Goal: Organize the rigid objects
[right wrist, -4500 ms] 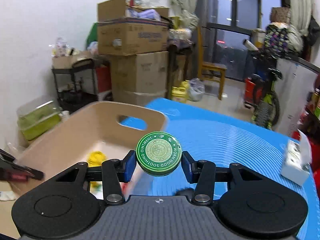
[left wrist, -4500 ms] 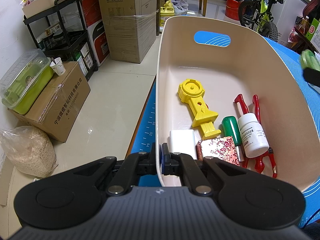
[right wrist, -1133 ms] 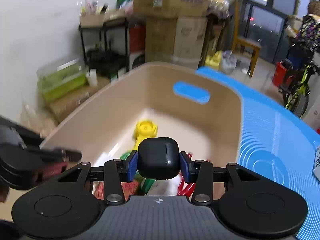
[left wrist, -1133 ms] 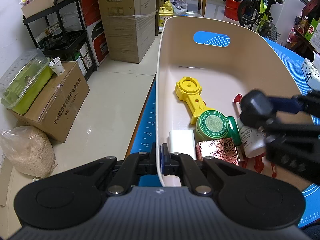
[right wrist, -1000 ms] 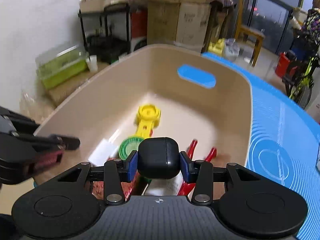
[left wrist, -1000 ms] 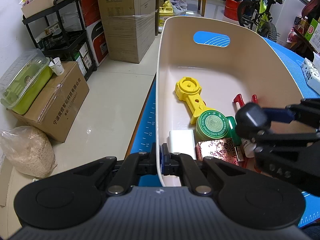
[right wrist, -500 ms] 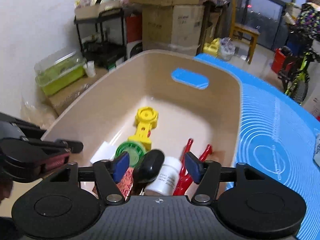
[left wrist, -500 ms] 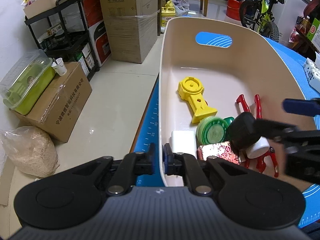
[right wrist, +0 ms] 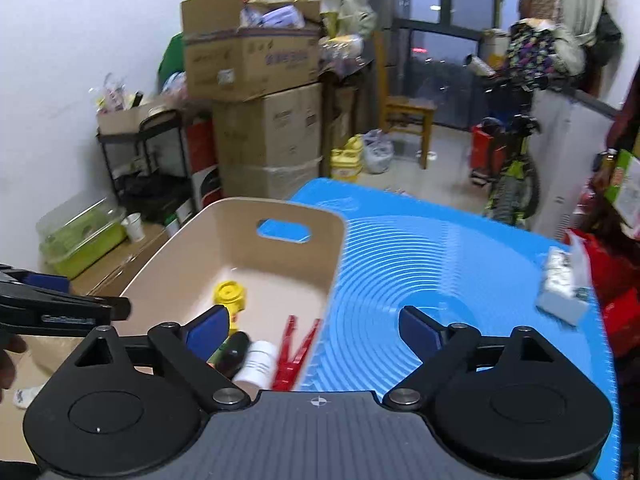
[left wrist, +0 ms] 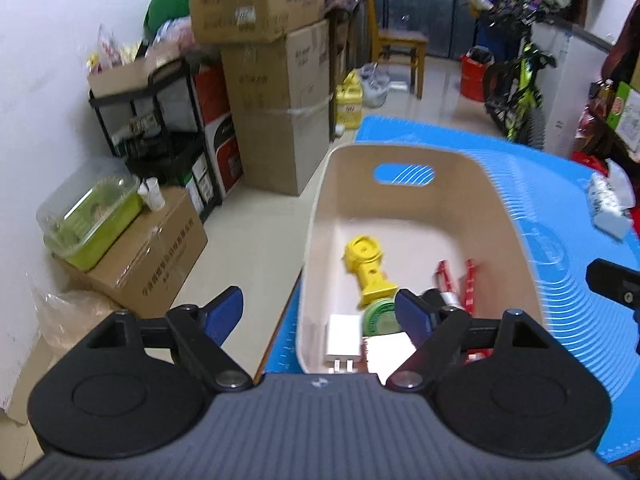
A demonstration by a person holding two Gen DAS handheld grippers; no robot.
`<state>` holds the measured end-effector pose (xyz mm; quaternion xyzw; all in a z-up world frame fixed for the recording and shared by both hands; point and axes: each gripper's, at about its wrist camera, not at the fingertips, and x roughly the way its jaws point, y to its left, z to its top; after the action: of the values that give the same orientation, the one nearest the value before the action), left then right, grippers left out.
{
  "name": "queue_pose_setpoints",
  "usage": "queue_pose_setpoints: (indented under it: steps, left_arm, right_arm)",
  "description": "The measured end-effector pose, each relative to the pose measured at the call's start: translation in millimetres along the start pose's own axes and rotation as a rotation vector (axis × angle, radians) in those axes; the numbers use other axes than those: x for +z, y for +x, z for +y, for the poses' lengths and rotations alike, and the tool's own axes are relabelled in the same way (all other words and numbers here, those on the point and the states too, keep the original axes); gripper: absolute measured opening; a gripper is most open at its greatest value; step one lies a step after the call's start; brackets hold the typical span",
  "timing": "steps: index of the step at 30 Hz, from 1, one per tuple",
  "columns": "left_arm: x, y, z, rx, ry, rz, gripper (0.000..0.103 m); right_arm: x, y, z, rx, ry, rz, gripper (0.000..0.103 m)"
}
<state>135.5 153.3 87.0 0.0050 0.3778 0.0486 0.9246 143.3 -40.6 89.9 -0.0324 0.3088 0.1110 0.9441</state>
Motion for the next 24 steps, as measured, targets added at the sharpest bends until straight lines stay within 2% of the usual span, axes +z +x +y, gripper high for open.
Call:
queue_pose_setpoints:
  steps: [13,24]
  left_arm:
    - [-3.7,-96.7,-46.3,-0.016,0.041,-0.105,0.083]
    - [-35.1,-137.4,-76.5,-0.041,0.078,-0.133,0.083]
  right_arm:
    - [-15.8,-101.6,-51.7,-0.102,0.092,-0.077,0.093]
    - [-50.1,-179.2,-83.6,-0.158,0.111,-0.145,0.093]
